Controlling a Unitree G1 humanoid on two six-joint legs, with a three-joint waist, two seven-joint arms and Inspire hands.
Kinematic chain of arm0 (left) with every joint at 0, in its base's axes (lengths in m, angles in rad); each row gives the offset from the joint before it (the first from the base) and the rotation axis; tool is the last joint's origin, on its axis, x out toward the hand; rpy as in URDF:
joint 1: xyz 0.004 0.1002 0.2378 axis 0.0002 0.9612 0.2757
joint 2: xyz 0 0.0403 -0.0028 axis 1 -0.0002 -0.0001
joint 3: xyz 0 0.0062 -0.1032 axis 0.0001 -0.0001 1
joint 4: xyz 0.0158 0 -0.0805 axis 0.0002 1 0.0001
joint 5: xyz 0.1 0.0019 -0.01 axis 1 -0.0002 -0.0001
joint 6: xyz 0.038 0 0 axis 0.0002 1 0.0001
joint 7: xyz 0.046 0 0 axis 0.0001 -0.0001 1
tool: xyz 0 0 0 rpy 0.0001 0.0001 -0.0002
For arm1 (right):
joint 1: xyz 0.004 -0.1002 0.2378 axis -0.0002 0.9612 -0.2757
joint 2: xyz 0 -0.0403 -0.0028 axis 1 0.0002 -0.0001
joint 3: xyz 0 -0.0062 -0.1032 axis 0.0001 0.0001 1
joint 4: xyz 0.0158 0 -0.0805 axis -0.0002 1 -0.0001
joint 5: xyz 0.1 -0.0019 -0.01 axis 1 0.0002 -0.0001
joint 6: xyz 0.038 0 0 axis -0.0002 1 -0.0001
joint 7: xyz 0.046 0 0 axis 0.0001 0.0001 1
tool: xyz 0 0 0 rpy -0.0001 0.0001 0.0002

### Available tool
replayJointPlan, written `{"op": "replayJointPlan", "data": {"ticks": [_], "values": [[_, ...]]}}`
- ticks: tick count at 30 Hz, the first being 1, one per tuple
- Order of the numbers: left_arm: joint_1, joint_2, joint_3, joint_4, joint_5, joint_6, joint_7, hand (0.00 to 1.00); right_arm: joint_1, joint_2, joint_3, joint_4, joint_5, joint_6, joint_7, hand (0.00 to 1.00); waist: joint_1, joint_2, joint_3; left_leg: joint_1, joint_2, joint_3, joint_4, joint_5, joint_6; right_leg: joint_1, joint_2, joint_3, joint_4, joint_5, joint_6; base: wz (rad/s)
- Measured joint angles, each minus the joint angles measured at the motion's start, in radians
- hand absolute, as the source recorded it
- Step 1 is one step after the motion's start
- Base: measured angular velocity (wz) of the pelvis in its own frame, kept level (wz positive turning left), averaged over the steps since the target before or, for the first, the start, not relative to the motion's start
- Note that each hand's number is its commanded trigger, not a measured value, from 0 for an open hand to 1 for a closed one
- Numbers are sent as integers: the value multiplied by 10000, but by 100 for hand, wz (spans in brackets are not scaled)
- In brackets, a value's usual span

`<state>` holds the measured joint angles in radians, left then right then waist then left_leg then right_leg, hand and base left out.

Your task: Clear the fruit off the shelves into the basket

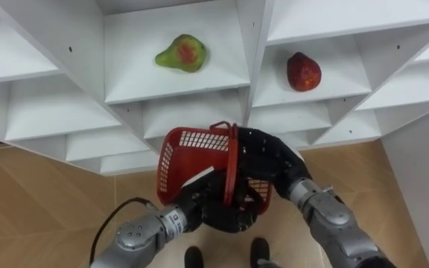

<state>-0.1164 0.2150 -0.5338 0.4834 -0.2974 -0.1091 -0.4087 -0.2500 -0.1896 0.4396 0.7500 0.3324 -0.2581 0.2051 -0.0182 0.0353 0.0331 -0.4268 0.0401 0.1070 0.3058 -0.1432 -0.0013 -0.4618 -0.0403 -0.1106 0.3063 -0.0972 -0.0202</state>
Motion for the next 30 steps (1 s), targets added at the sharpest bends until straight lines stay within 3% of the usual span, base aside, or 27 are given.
{"op": "replayJointPlan", "data": {"ticks": [7, 12, 17, 26, 30], "values": [[21, 93, -28, 1, 343, 258, -171, 100, 266, -46, 0, -191, -653, 215, 162, 0, -54, -42, -22, 1, 4, 0, 0, 0, 0, -1, 20, 46, -22, 12, 0, 0], [194, 122, -63, 31, 370, 295, -194, 100, 430, -55, 1, -197, -657, 417, 213, 0, -65, -217, -117, 114, 3, 1, -2, 1, 0, 112, 19, -12, -21, 16, -2, 0], [515, 116, -111, 39, 383, 295, -204, 100, 707, -41, -6, -381, -812, 571, 267, 0, -82, -270, -117, 304, 6, -1, -21, 1, 2, 369, 25, -27, -171, 71, 26, 0], [741, 380, -168, 339, 549, 294, -223, 100, 1352, -42, -24, -854, -2085, 800, 348, 0, -34, -257, -116, 546, 11, -1, -58, 9, 15, 599, 47, 12, -179, 97, 36, 0], [756, 321, 272, 896, 659, 253, -116, 100, 1566, -192, -12, -962, -2331, 865, 416, 0, 7, -264, -113, 677, 13, -12, -84, 7, 13, 735, 53, -6, -176, 84, 32, 0]]}}
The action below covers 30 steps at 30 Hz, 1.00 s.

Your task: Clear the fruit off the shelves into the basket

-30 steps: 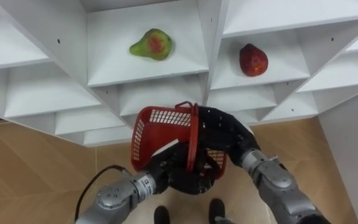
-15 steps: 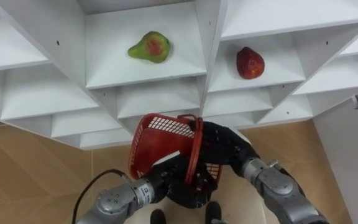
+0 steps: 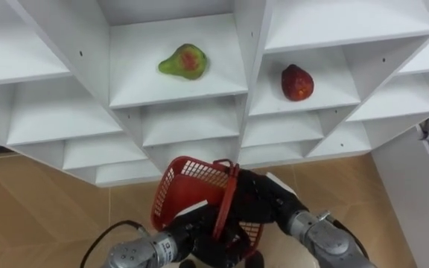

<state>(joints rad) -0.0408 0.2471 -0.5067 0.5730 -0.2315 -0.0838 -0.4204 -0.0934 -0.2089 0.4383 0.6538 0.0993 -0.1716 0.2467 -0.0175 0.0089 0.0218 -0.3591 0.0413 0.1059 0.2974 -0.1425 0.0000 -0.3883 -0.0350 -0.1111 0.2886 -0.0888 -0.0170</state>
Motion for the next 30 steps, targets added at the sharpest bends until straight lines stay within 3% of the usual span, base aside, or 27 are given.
{"op": "replayJointPlan", "data": {"ticks": [7, 10, 13, 15, 21, 26, 30], "values": [[118, 104, 414, 373, 56, -50, 268, 100, 366, -155, 4, -466, -155, 214, 284, 0, -19, -76, 7, 232, -14, 22, -137, 10, -15, 152, -7, 0, -7, -33, -6, 0], [281, 88, 651, 552, 33, -61, 447, 100, 561, -415, -13, -873, -307, 312, 367, 0, 28, -206, -8, 568, -4, 16, -263, 10, -23, 508, 27, 5, -183, -34, -6, 0], [563, 84, 1313, 552, -144, -96, 605, 100, 776, -752, -37, -1702, -415, 316, 584, 0, 21, -362, -62, 796, 6, 2, -309, 4, -32, 829, 53, -12, -356, -29, 1, 2], [677, 91, 1771, 550, -247, -136, 668, 100, 790, -758, -337, -2067, -477, 316, 729, 0, 78, -411, -67, 982, 8, -30, -353, -5, -36, 1074, 66, -37, -495, -6, 27, 5], [1215, 102, 2215, 550, -915, -481, 856, 100, 965, -896, -751, -2887, -465, 314, 988, 0, 523, -412, -80, 1550, -3, -32, -612, -5, -38, 1622, 80, -55, -681, -4, 43, 1], [1434, 100, 2363, 805, -919, -500, 857, 100, 1116, -924, -768, -3251, -466, 310, 1242, 0, 537, -443, -90, 1979, -32, -59, -774, -5, -39, 2024, 54, -105, -737, -49, 70, 2], [1719, 88, 2705, 807, -934, -504, 851, 100, 1694, -920, -1120, -3937, -181, 306, 1500, 0, 542, -579, -145, 2298, -30, -133, -880, -3, -45, 2388, 70, -168, -864, -79, 73, 5]]}}
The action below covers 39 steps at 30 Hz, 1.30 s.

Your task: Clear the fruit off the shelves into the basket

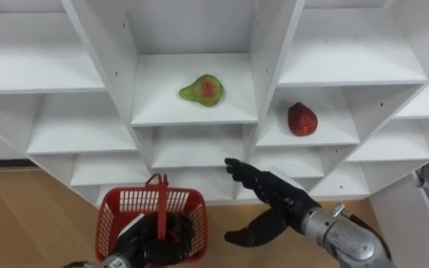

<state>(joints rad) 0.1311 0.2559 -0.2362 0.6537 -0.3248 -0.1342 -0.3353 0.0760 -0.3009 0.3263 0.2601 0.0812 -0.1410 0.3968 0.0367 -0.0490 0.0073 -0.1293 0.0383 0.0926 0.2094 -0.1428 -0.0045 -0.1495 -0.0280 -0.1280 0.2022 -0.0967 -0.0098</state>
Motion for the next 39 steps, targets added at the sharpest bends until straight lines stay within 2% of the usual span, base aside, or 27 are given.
{"op": "replayJointPlan", "data": {"ticks": [9, 12, 22, 31, 34, 36, 39], "values": [[77, -119, 380, 65, 13, -60, -9, 100, 46, -15, -567, -834, -17, -4, 62, 0, 59, -60, -16, 450, -10, 33, -112, -16, -21, 371, 16, 58, 2, -54, 11, -1], [76, -145, 379, 65, 13, -60, -23, 100, 36, 5, -568, -1238, -31, -4, -2, 0, 198, -72, -5, 484, -4, 27, -110, -24, -34, 402, 24, 56, 9, -73, 6, 0], [215, -134, 377, 245, 15, -133, 8, 100, 29, 32, -727, -3142, -549, -7, -786, 0, 279, -282, 115, 537, -17, -174, -123, -54, -78, 590, 21, -112, -29, -183, 2, 6], [232, -157, 415, 234, 32, -165, -17, 100, -142, 33, -764, -3919, -1310, -16, -936, 0, 551, -341, 79, 574, -15, -175, -130, -81, -88, 629, 26, -127, -57, -205, -2, 0], [257, -160, 593, 234, 37, -165, -86, 100, -194, 25, -764, -3918, -1615, -17, -1004, 0, 555, -404, 85, 658, -15, -217, -133, -80, -88, 743, 27, -167, -96, -205, -2, 4], [269, -162, 731, 234, 40, -165, -100, 100, -202, 26, -764, -3918, -1720, -16, -1050, 0, 553, -467, 56, 725, -17, -270, -151, -82, -90, 857, 29, -225, -156, -205, -2, 7], [270, -176, 782, 235, 45, -166, -116, 100, -290, 34, -764, -3918, -2013, -17, -1058, 0, 572, -548, 77, 889, -21, -318, -214, -82, -94, 1042, 29, -280, -197, -207, 0, 5]]}}
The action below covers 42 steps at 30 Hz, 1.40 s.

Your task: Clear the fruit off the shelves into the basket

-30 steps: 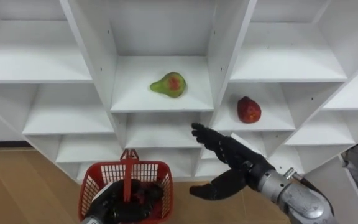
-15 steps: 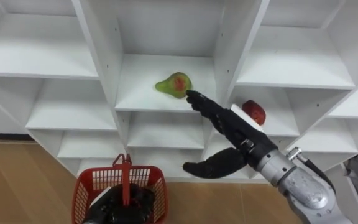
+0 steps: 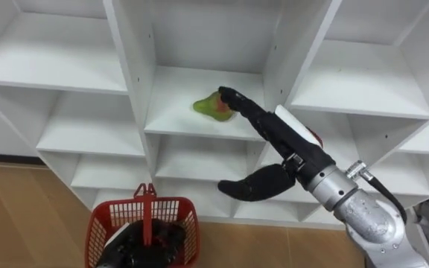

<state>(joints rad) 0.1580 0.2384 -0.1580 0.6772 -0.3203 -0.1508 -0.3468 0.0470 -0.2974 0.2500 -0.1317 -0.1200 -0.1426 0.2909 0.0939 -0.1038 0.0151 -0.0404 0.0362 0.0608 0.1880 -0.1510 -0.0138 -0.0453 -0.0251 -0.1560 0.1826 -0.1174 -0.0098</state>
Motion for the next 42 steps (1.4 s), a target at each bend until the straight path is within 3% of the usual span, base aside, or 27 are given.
{"op": "replayJointPlan", "data": {"ticks": [7, 10, 18, 31, 42], "values": [[1, -115, -5, 1, 89, -5, -179, 100, -460, -1, 2, 0, -259, 0, -1, 0, 50, -100, 19, 60, -13, -110, 17, 0, 0, 114, -9, -111, -42, -1, 0, 4], [2, -110, -3, 5, 76, -5, -167, 100, -648, -18, 1, 1, -254, 0, -89, 0, 81, -171, 63, 88, -21, -186, 13, 1, -1, 190, -15, -176, -55, -9, -6, 8], [-1, -30, 28, 17, 81, -3, -174, 100, -1820, -253, -184, 15, -33, 0, -231, 0, 237, -525, 63, -24, -99, -541, 61, 2, -2, 300, -76, -486, -136, -65, 19, 13], [17, 79, 195, -311, 418, 10, -189, 100, -2448, -250, -581, 815, -25, -103, -694, 0, 288, -468, 106, -42, -120, -794, 168, -13, -23, 473, -86, -693, -139, -109, 32, 6], [20, 136, 183, -858, 466, 168, -360, 100, -2914, -253, -554, 1927, -23, -97, -1310, 0, 531, -707, 93, -104, -122, -819, 186, -12, -24, 420, -107, -774, -132, -144, 24, 1]]}}
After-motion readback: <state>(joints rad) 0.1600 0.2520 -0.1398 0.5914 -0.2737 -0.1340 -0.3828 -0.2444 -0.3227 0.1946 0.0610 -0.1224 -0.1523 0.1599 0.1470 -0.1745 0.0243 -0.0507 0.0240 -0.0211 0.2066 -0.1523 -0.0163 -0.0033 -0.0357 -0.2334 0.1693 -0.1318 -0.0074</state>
